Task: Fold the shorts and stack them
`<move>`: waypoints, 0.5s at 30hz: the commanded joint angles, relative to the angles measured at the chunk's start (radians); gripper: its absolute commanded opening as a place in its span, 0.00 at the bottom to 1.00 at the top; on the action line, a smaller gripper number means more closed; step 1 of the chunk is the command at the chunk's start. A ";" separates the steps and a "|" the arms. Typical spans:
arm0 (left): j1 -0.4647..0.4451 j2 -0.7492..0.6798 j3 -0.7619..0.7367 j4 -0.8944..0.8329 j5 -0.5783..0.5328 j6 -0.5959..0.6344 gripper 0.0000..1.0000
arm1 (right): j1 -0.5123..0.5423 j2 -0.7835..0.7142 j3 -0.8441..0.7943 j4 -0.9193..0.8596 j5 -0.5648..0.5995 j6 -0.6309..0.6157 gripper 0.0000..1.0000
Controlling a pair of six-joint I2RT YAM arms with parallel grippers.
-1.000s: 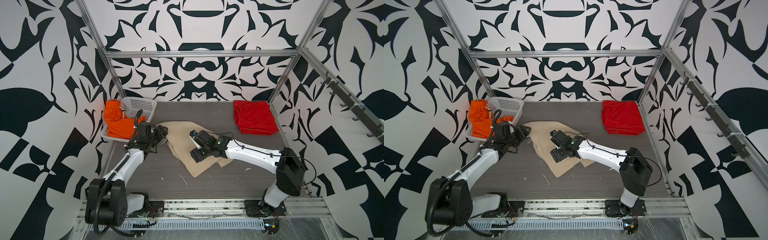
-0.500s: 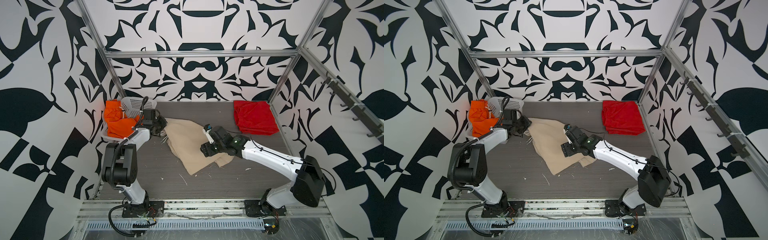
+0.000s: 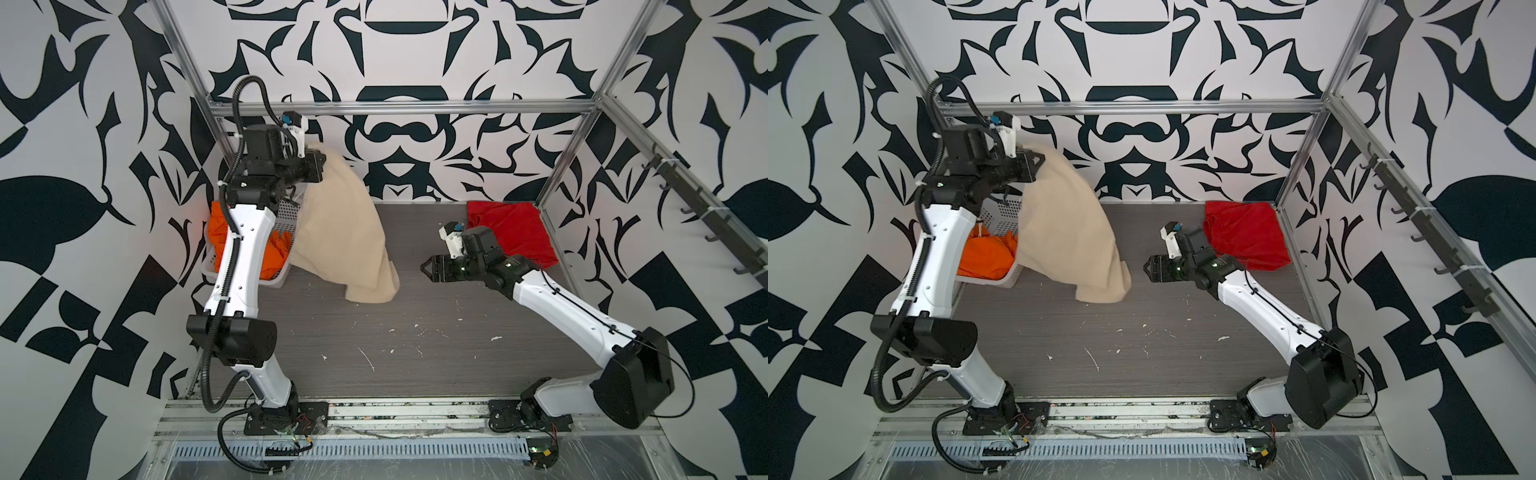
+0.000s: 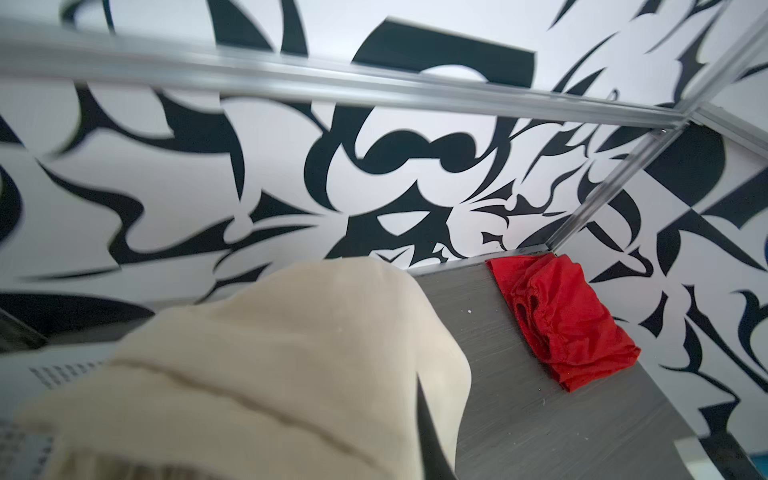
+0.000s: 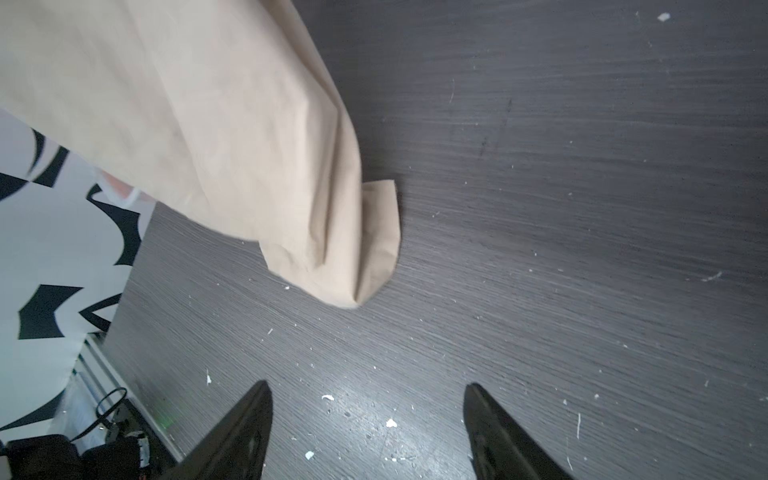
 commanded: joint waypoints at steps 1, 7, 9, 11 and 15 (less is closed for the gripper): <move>-0.089 -0.009 0.099 -0.239 0.034 0.310 0.00 | -0.061 -0.020 0.033 0.061 -0.063 0.026 0.76; -0.434 -0.144 -0.267 -0.237 -0.147 0.533 0.00 | -0.170 -0.017 -0.020 0.011 -0.037 0.071 0.76; -0.545 -0.169 -0.448 -0.187 -0.213 0.522 0.05 | -0.208 -0.033 -0.060 -0.017 -0.026 0.086 0.76; -0.620 -0.172 -0.591 -0.146 -0.216 0.458 0.22 | -0.238 -0.055 -0.099 -0.057 -0.008 0.092 0.77; -0.681 -0.193 -0.791 -0.066 -0.116 0.268 0.67 | -0.259 -0.115 -0.159 -0.155 0.063 0.065 0.77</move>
